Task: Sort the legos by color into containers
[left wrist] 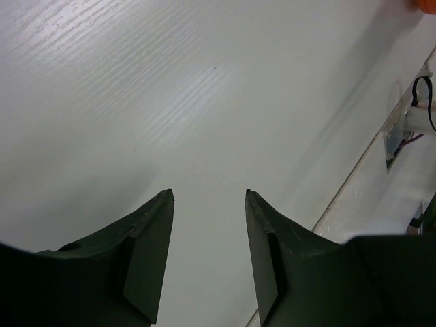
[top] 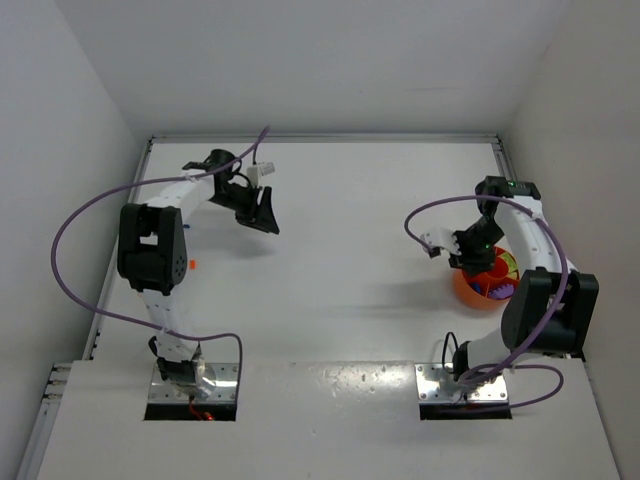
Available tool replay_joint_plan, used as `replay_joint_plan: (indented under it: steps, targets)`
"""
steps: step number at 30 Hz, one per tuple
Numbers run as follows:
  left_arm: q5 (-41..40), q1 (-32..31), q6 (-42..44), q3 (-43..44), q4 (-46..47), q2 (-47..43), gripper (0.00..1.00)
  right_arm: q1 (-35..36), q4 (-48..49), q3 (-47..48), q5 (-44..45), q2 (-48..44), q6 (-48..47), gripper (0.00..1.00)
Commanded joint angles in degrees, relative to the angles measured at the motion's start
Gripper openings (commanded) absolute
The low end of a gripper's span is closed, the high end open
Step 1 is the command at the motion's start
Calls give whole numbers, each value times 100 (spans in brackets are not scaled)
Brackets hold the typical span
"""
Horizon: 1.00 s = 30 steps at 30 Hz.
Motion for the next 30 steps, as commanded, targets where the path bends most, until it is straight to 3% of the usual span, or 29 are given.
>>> replay_joint_plan:
  steps: [1,4,8,13,17,20,27,30]
  targets:
    - [-11,142,-191,-175,507,-626,52,-31,-172,223,-602,-135,-99,36]
    - [-536,494,-780,-483,1034,-1092,53,74,329,547,-1181,-189,506,39]
    - [-1390,977,-922,-414,1036,-1444,56,319,664,1749,-1877,627,2601,44]
    - [-2146,1539,-45,-167,246,-1568,58,724,716,3500,-2607,1814,4338,46]
    - [-2560,1988,632,17,-404,-1341,58,1216,1612,3388,-2740,2044,5323,56]
    - [-3112,2103,617,385,-467,-1050,58,1567,2122,3256,-2853,2289,5780,62]
    - [-4107,1919,176,1186,-433,-75,55,1867,2878,3203,-2916,2475,6502,62]
    - [-4388,1813,124,1309,-292,233,47,1920,3133,2992,-2968,2395,6721,62]
